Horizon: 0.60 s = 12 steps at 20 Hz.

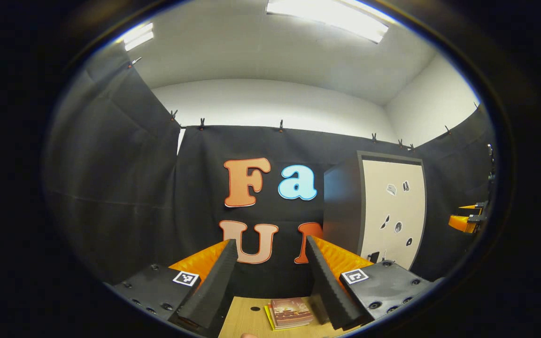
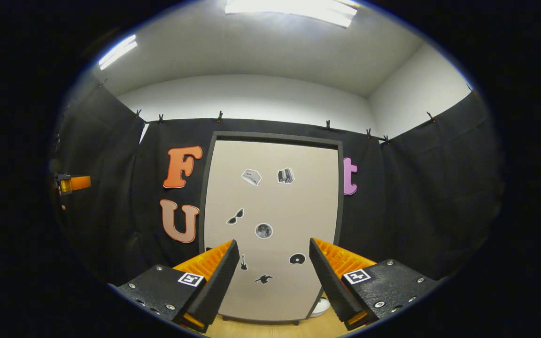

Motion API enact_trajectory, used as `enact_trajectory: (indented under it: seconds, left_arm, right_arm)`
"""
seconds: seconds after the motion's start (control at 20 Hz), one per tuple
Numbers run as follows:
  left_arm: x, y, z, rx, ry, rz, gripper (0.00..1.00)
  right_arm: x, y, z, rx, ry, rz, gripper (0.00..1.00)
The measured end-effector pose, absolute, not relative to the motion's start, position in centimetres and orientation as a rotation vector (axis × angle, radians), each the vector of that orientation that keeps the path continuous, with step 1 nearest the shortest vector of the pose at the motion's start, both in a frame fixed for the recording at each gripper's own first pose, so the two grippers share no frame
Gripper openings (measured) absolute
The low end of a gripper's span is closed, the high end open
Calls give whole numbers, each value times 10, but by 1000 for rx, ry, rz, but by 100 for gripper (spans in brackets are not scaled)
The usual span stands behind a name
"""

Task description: Open the cabinet door with the right hand, grasp the bottle in the cabinet with the left hand and place it on the coaster, then close the cabinet door with the right hand.

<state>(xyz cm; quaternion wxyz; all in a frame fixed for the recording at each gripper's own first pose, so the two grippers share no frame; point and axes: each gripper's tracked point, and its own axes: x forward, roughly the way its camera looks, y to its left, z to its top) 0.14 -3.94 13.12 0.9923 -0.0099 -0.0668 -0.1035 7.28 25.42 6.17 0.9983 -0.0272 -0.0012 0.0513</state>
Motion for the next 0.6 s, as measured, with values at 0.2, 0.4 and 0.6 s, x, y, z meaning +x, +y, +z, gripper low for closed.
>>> enact_trajectory:
  seconds: [0.2,0.4,0.6]
  left_arm:
    - [2,-41,131,-14,-138,-212,94]
    - [2,-42,128,-13,-131,-215,94]
    - [4,-40,124,-15,-127,-210,94]
  right_arm:
    - [73,257,57,-54,6,107,92]
    - [72,260,55,-54,8,110,92]
    - [72,262,51,-48,14,107,92]
